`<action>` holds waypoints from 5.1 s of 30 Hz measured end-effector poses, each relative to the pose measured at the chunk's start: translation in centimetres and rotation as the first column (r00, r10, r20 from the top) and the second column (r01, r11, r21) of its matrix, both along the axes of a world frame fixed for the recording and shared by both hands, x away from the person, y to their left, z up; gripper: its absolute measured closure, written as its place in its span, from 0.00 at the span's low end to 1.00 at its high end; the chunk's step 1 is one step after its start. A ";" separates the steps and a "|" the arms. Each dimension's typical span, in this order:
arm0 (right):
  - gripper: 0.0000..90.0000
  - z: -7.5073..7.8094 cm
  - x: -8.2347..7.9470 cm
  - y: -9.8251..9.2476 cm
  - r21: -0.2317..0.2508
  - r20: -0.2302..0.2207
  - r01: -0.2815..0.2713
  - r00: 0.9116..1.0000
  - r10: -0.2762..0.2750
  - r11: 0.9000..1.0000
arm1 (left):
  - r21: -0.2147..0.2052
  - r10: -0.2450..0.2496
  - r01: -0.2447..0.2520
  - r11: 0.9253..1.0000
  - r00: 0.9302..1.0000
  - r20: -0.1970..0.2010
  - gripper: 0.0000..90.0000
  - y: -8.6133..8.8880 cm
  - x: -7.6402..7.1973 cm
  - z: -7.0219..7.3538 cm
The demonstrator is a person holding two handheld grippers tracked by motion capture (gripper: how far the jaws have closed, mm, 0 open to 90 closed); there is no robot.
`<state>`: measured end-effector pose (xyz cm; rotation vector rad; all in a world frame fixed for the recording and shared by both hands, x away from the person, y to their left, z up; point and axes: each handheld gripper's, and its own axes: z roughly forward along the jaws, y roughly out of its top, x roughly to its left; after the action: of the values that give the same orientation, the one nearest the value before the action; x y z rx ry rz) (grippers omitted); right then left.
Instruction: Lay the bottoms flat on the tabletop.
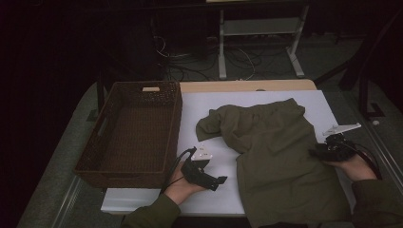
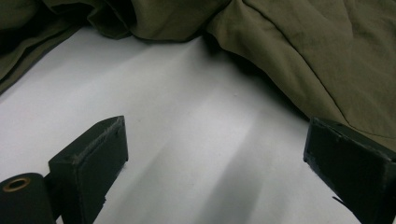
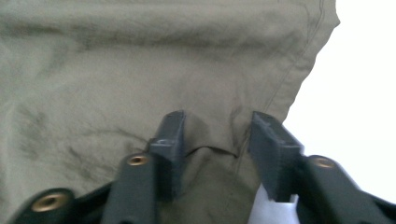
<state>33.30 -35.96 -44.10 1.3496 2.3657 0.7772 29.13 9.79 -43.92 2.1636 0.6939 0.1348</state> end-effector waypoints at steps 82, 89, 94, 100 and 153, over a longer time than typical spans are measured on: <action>0.35 1.6 -3.1 10.4 0.162 0.126 -0.284 0.956 0.265 0.945 | 0.097 0.212 -0.225 0.970 0.969 0.125 0.59 -1.4 7.3 0.0; 0.35 1.6 -3.0 10.2 0.172 0.130 -0.275 0.958 0.255 0.946 | 0.133 0.239 -0.255 0.958 0.962 0.130 0.68 -1.9 9.5 -0.5; 0.35 1.6 -2.9 10.2 0.174 0.126 -0.273 0.959 0.254 0.946 | 0.146 0.250 -0.266 0.953 0.961 0.121 0.73 -2.1 10.7 -0.8; 0.35 1.6 -2.9 10.2 0.174 0.125 -0.276 0.958 0.257 0.945 | 0.133 0.263 -0.277 0.952 0.958 0.113 0.74 -2.3 11.6 -1.2; 0.35 1.5 -2.9 10.0 0.164 0.126 -0.268 0.960 0.250 0.949 | 0.069 0.007 -0.003 0.998 0.999 -0.052 0.93 0.1 -0.3 1.1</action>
<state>30.40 -25.98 -42.55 1.0408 2.4678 1.1313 28.82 9.88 -42.80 2.2381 0.7342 0.1067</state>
